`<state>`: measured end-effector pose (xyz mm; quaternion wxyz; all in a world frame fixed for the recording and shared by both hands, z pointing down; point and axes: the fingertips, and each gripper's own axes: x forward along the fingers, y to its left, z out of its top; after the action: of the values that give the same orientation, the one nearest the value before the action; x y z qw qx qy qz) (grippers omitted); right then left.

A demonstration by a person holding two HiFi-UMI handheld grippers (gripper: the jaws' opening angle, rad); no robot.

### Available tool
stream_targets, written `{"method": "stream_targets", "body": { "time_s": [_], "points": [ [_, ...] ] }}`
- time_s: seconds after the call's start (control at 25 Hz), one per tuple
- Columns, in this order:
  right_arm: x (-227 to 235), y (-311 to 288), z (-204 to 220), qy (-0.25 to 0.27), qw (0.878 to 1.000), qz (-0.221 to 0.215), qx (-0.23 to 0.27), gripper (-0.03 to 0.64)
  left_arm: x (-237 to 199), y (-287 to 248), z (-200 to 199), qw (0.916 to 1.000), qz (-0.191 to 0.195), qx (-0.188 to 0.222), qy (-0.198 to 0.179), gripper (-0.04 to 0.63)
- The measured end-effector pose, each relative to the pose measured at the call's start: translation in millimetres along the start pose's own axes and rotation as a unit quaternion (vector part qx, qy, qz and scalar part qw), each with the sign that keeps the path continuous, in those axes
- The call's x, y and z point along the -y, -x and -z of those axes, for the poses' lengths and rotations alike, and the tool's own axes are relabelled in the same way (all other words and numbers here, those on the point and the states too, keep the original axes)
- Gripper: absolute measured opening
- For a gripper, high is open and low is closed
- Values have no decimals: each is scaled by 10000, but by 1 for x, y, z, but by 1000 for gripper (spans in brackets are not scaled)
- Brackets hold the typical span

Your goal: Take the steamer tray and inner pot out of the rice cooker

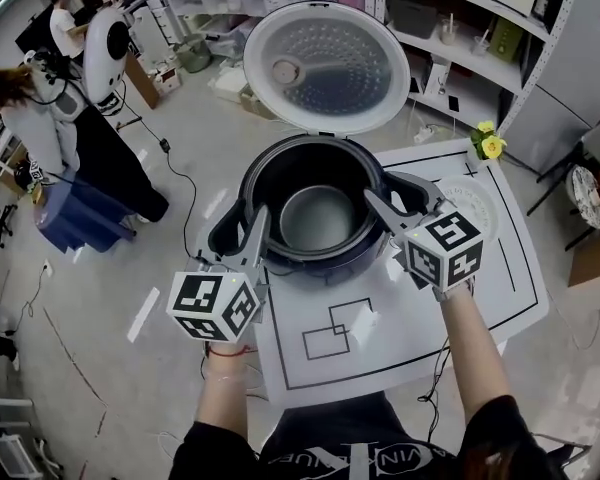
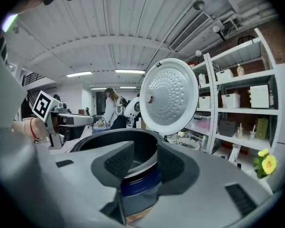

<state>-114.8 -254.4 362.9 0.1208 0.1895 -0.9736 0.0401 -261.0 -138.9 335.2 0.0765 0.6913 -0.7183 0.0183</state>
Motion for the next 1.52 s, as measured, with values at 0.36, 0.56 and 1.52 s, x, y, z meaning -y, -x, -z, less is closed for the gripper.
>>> {"method": "stream_targets", "body": {
  "time_s": [0.36, 0.56, 1.52],
  "points": [
    [11, -15, 10, -338, 9988, 266, -234, 140, -38, -19, 34, 9974, 29, -660, 300, 170],
    [13, -20, 15, -621, 9972, 263, -313, 140, -41, -29, 41, 9953, 147, -873, 392, 192],
    [23, -25, 21, -1778, 9832, 345, -232, 112, -44, -44, 44, 9931, 30, -1071, 469, 169]
  ]
}}
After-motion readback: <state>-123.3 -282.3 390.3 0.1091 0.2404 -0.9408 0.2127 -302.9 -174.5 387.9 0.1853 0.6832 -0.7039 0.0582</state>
